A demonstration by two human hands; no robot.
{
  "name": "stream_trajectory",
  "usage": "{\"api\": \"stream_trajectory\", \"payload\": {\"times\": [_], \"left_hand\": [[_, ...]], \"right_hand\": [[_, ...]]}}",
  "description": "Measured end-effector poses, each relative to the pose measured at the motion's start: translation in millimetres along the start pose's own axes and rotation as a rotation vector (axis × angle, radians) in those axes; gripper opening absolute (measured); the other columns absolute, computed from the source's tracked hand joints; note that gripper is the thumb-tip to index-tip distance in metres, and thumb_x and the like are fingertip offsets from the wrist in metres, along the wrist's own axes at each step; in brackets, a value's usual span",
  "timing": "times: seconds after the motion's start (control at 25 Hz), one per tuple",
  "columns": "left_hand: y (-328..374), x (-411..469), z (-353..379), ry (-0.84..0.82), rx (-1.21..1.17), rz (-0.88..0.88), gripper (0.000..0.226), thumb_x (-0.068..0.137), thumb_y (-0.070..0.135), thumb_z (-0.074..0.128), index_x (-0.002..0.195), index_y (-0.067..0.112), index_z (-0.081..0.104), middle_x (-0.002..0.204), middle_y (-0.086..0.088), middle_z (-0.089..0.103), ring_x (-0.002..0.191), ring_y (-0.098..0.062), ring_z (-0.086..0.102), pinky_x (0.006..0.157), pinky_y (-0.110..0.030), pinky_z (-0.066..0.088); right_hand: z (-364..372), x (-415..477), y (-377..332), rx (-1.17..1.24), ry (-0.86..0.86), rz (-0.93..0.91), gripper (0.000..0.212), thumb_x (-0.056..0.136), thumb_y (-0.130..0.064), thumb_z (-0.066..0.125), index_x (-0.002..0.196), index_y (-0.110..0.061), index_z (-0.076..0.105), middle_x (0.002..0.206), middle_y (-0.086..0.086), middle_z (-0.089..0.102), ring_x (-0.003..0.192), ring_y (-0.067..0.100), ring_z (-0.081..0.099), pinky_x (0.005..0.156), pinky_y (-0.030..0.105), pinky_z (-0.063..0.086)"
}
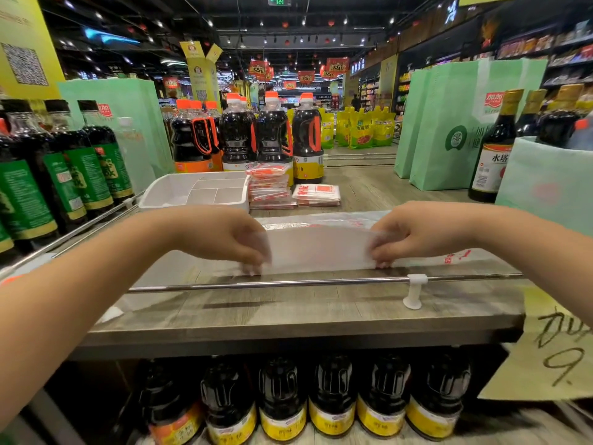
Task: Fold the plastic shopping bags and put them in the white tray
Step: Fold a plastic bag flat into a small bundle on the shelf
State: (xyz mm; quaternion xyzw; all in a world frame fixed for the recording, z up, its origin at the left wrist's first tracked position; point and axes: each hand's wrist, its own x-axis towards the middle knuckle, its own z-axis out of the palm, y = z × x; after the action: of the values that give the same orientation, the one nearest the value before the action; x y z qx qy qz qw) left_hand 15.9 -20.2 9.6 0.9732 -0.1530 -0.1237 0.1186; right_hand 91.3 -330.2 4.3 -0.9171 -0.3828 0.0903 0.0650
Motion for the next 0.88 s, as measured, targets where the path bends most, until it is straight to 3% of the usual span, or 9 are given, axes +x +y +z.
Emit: {"api": "stream_trajectory", "payload": {"times": [0.12,0.24,0.36,0.44,0.56,0.68,0.76,0.88], "left_hand": [[-6,0,-7,-0.035,-0.080,-0.022,0.013,0.096,0.025,0.064,0.109,0.025,0.067,0.091,0.012,0.077,0.089,-0.005,0.073,0.094,-0.027,0.050],[-15,2,-11,-0.033,-0.103,-0.080,0.019,0.092,0.029,0.069,0.109,0.021,0.067,0.086,0.006,0.078,0.085,-0.010,0.074,0.093,-0.030,0.049],[-23,11,-8,0.056,0.038,-0.144,0.040,0.082,0.046,0.075,0.116,0.028,0.063,0.081,0.011,0.076,0.078,0.000,0.069,0.078,-0.026,0.045],[-27,15,-3,0.152,0.157,-0.156,0.061,0.074,0.055,0.078,0.127,0.034,0.055,0.093,0.015,0.070,0.088,-0.003,0.064,0.078,-0.025,0.044],[-29,18,4,0.176,0.230,-0.096,0.084,0.077,0.055,0.077,0.148,0.038,0.035,0.137,0.012,0.051,0.127,-0.013,0.048,0.103,-0.028,0.037],[-19,16,11,0.118,0.366,0.043,0.078,0.092,0.045,0.065,0.154,0.046,0.018,0.160,0.016,0.022,0.145,-0.009,0.023,0.117,-0.031,0.022],[-7,16,18,0.023,0.309,0.126,0.059,0.099,0.044,0.053,0.151,0.052,0.025,0.161,0.021,0.016,0.147,-0.002,0.017,0.118,-0.028,0.019],[5,19,28,-0.060,0.219,0.166,0.047,0.101,0.051,0.041,0.147,0.054,0.033,0.159,0.027,0.021,0.143,0.004,0.022,0.111,-0.019,0.019]], "right_hand": [[-6,3,5,0.008,0.005,0.018,0.019,0.090,-0.046,0.068,0.108,-0.041,0.065,0.087,-0.027,0.073,0.087,-0.007,0.066,0.093,0.031,0.050],[-9,7,9,-0.038,0.007,0.047,0.027,0.082,-0.058,0.070,0.104,-0.043,0.064,0.083,-0.024,0.072,0.081,-0.005,0.066,0.089,0.036,0.052],[-10,10,11,-0.080,0.025,0.091,0.040,0.073,-0.067,0.070,0.105,-0.043,0.065,0.078,-0.016,0.070,0.073,-0.003,0.062,0.075,0.031,0.051],[-8,13,11,-0.127,0.016,0.146,0.059,0.071,-0.068,0.072,0.121,-0.039,0.060,0.079,-0.017,0.062,0.077,0.002,0.059,0.067,0.025,0.043],[-5,20,17,-0.254,-0.014,0.202,0.099,0.062,-0.079,0.070,0.147,-0.043,0.033,0.107,-0.016,0.055,0.102,0.016,0.056,0.083,0.032,0.045],[-3,25,28,-0.338,0.024,0.124,0.116,0.056,-0.090,0.061,0.152,-0.050,0.011,0.146,-0.013,0.044,0.128,0.017,0.048,0.105,0.039,0.042],[1,25,32,-0.311,0.017,0.048,0.113,0.059,-0.093,0.054,0.152,-0.053,0.004,0.157,-0.016,0.027,0.140,0.014,0.035,0.115,0.042,0.034],[13,21,26,-0.220,-0.064,-0.042,0.089,0.073,-0.087,0.045,0.151,-0.055,0.018,0.160,-0.027,0.014,0.147,0.002,0.020,0.122,0.038,0.022]]}}
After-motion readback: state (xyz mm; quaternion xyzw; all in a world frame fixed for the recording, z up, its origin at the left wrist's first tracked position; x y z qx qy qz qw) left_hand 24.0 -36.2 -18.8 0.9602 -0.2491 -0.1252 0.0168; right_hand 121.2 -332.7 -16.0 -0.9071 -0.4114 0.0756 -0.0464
